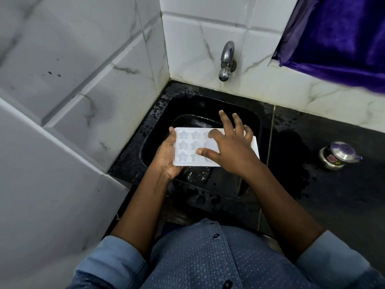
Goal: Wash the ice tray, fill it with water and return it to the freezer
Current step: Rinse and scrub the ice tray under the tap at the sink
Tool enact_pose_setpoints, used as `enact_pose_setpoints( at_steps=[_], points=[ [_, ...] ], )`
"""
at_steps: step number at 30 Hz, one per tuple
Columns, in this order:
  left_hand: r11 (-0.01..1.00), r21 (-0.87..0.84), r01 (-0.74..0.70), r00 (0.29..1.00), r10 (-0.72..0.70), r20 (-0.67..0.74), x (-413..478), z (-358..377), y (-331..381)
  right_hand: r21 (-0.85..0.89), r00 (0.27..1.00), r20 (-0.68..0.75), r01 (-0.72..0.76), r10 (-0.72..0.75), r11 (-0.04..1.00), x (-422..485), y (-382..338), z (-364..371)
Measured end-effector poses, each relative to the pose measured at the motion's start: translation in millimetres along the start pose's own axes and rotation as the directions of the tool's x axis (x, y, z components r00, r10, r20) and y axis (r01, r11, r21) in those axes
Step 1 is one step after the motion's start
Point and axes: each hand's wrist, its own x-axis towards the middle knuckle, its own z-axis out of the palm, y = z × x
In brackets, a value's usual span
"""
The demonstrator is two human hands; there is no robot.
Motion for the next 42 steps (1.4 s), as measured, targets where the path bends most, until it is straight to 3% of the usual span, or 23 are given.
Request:
enact_pose_setpoints(
  at_steps=[20, 28, 33, 42],
  points=[
    [1.0, 0.0, 0.0, 1.0, 0.0, 0.004, 6, -2, -1, 0.017, 0.998, 0.062, 0.004, -0.005, 1.0, 4, 2, 5],
    [1.0, -0.013, -0.01, 1.0, 0.01, -0.003, 7, 1, 2, 0.187, 0.996, 0.005, 0.087, -0.09, 0.979, 2, 12, 3],
    [1.0, -0.026, -0.003, 1.0, 0.003, 0.013, 9, 1, 3, 0.113, 0.994, 0.066, 0.074, -0.082, 0.991, 4, 12, 1],
    [1.0, -0.005, 0.011, 1.0, -0.011, 0.012, 11, 5, 2, 0.135, 0.992, 0.098, 0.072, -0.085, 0.988, 5, 12, 1]
  ],
)
